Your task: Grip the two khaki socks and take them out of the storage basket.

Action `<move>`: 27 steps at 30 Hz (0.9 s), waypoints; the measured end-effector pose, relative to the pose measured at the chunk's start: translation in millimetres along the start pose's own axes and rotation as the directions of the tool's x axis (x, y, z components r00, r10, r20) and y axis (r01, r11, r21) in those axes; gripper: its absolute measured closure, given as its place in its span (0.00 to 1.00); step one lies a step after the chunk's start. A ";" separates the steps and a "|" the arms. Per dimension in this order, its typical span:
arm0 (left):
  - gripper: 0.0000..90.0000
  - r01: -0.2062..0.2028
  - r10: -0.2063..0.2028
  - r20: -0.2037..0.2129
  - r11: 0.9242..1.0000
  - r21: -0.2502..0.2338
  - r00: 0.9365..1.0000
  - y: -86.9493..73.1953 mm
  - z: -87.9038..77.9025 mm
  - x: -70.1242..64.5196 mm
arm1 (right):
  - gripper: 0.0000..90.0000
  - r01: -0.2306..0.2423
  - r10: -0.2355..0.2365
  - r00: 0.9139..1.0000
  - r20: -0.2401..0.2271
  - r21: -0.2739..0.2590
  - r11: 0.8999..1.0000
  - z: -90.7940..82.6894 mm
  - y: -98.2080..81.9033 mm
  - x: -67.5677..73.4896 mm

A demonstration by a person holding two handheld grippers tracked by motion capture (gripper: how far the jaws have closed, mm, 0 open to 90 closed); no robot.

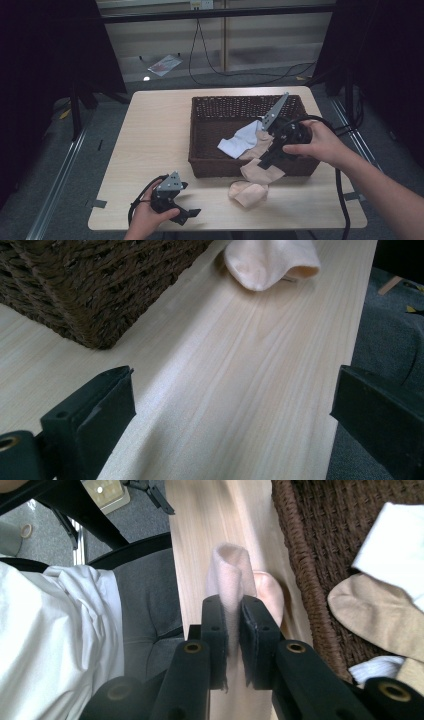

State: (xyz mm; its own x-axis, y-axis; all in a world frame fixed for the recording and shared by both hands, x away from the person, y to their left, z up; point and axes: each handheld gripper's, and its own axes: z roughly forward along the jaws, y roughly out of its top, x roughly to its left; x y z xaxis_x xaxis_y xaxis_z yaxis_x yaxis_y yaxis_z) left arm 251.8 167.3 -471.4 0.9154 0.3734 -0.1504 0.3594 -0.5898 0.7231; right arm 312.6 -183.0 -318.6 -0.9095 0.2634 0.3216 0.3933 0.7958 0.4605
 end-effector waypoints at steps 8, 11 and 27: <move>0.04 0.006 -0.006 0.002 1.000 -0.005 1.000 -0.2 0.3 0.0 | 0.90 -0.005 0.005 1.000 -0.008 0.015 1.000 13.3 -7.9 -2.3; 0.04 0.006 -0.006 -0.003 1.000 -0.002 1.000 -0.3 -0.1 -0.1 | 0.87 -0.014 0.014 1.000 -0.001 0.039 0.999 22.1 -11.6 -4.8; 0.04 0.005 -0.005 -0.001 1.000 -0.002 1.000 -0.9 -0.7 -0.8 | 0.26 -0.010 0.009 0.997 0.078 0.013 1.000 29.7 -30.0 0.2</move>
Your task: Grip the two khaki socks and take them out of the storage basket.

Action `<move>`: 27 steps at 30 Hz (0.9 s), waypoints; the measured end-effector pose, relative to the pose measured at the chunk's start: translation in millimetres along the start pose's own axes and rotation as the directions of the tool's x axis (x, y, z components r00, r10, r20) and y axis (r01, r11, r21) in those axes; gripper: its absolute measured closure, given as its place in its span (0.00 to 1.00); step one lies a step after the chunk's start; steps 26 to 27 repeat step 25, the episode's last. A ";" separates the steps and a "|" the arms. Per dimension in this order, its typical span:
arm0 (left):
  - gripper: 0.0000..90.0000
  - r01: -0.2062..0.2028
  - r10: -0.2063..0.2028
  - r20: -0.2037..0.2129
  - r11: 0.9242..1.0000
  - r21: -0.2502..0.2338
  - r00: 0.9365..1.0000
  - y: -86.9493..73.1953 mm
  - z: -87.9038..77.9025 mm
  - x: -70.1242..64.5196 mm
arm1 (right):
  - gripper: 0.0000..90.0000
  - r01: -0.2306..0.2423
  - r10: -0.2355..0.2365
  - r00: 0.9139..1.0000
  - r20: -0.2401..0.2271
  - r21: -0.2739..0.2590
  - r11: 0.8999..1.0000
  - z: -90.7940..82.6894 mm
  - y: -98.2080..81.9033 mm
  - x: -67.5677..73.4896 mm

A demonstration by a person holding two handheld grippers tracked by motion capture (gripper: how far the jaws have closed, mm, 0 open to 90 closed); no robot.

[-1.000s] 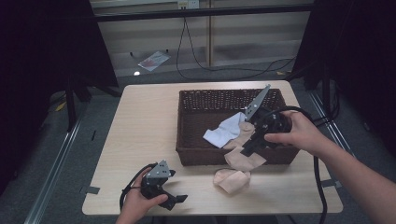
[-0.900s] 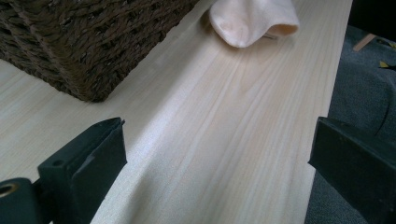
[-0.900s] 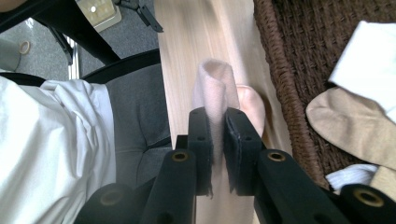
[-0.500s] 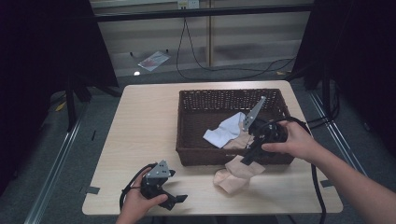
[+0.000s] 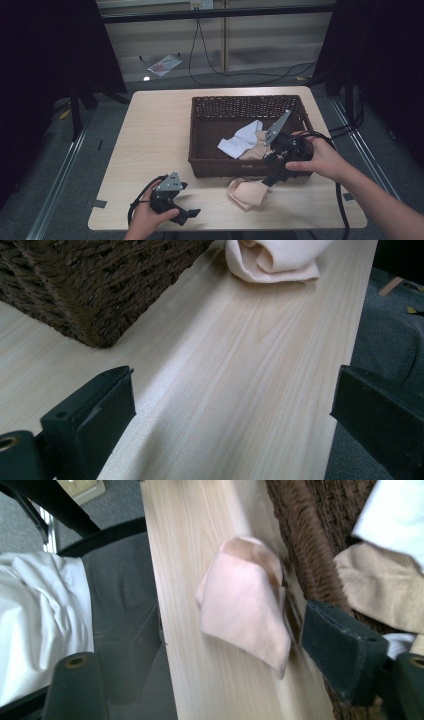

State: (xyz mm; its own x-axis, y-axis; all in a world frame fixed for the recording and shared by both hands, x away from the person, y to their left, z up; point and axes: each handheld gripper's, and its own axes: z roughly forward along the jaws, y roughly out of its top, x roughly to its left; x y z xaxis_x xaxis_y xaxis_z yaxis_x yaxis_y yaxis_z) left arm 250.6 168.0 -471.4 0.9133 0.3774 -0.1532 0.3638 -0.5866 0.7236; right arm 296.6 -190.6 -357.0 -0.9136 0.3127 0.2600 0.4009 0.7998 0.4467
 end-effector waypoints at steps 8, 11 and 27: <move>0.03 0.000 0.000 -0.003 1.000 0.001 1.000 0.2 -0.3 -0.3 | 0.14 0.006 -0.005 1.000 0.026 -0.031 0.999 10.6 -18.3 6.2; 0.04 -0.004 0.004 -0.001 1.000 -0.001 1.000 0.1 0.8 -0.1 | 0.13 0.017 -0.015 0.999 0.049 -0.041 0.999 14.6 -26.2 10.4; 0.04 0.001 -0.001 -0.003 1.000 -0.001 1.000 1.2 0.8 -0.8 | 0.11 -0.027 0.034 0.996 0.077 -0.092 0.995 40.0 -54.4 13.2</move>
